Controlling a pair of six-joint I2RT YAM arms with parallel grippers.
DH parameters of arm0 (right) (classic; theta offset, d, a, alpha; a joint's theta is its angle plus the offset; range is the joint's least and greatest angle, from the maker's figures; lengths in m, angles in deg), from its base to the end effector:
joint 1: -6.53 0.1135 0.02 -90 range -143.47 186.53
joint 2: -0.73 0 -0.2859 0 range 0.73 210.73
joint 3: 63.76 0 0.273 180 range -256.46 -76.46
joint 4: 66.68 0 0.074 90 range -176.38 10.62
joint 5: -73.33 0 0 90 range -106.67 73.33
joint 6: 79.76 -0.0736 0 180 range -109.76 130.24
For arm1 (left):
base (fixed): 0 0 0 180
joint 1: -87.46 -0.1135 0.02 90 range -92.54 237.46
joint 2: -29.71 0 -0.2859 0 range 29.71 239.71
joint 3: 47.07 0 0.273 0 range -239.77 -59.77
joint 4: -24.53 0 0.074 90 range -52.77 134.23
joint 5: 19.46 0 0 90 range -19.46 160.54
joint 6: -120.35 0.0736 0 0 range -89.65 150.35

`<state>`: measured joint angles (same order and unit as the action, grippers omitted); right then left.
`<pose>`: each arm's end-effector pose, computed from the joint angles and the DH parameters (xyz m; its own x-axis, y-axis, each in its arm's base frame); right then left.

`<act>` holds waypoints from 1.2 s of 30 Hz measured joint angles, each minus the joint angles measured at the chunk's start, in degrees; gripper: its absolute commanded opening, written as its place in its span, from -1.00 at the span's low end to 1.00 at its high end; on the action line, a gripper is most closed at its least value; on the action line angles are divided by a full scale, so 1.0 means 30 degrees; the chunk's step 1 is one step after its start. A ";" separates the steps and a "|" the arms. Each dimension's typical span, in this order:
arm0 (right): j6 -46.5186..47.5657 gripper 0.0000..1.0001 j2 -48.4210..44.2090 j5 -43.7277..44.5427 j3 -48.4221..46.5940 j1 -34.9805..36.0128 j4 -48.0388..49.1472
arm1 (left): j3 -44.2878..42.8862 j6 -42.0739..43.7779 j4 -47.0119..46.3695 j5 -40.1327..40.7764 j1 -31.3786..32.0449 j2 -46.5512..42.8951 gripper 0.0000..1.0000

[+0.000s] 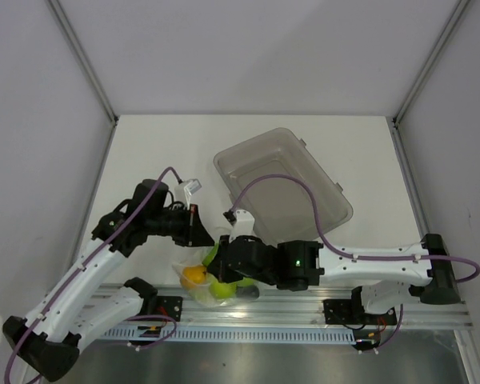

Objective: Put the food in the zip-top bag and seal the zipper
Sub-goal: Adjust the zipper food storage bag at the center of the board.

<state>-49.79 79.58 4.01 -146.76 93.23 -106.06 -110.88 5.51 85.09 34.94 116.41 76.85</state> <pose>0.0463 0.3516 0.3314 -0.8113 0.0084 -0.5845 -0.4295 0.6697 0.6059 0.1398 -0.1263 0.3086 -0.8701 0.0909 -0.4845 0.4355 0.6024 -0.6690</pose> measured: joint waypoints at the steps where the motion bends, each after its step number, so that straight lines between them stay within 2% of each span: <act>1: -0.0131 -1.00 0.0066 0.0095 0.0000 -0.0146 0.0036 | 0.0160 -0.0204 -0.0189 0.0153 0.0007 0.0219 -0.93; 3: -0.0954 -1.00 0.0153 0.0437 0.0073 -0.0663 0.0168 | 0.0415 -0.0568 -0.0503 0.0386 0.0015 0.0248 -0.85; 10: -0.3096 -1.00 -0.0204 0.1115 0.1552 -0.1953 0.0889 | 0.0430 -0.1035 -0.1246 0.1188 0.0044 0.0015 0.20; 13: -0.3592 -1.00 -0.0444 0.1173 0.1872 -0.1989 0.0889 | 0.0299 -0.0845 -0.1180 0.1625 0.0051 -0.0379 0.34; 18: -0.4146 -1.00 -0.0678 0.1166 0.1909 -0.1989 0.1020 | -0.0787 -0.0080 -0.1056 0.2827 0.0066 -0.1974 0.31; 20: -0.4401 -1.00 -0.0685 0.1158 0.1909 -0.1989 0.1020 | -0.0969 0.0488 -0.1435 0.3053 0.0058 -0.3599 0.23; 21: -0.4539 -1.00 -0.0685 0.1158 0.1909 -0.1989 0.1013 | -0.0969 0.0699 -0.1603 0.2994 0.0066 -0.4240 0.20; 22: -0.4663 -1.00 -0.0685 0.1166 0.1909 -0.1989 0.1005 | -0.0969 0.0984 -0.1843 0.2834 0.0066 -0.5013 0.09; 26: -0.5093 -1.00 -0.0678 0.1158 0.1486 -0.2004 0.0415 | -0.1020 0.1996 -0.2958 0.1290 0.0102 -0.7482 0.01; 31: -0.5464 -1.00 -0.0517 0.1100 0.0073 -0.2135 -0.0270 | -0.1005 0.3322 -0.2965 -0.0284 0.0291 -0.7344 0.25; 36: -0.5916 -1.00 -0.0495 0.0860 -0.0138 -0.2390 -0.0481 | -0.1013 0.4459 -0.1778 -0.0641 0.1413 -0.5865 0.35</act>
<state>-67.54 78.10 6.59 -147.18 86.06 -107.50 -113.92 18.88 79.75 33.02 120.65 59.25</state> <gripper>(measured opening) 0.006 0.659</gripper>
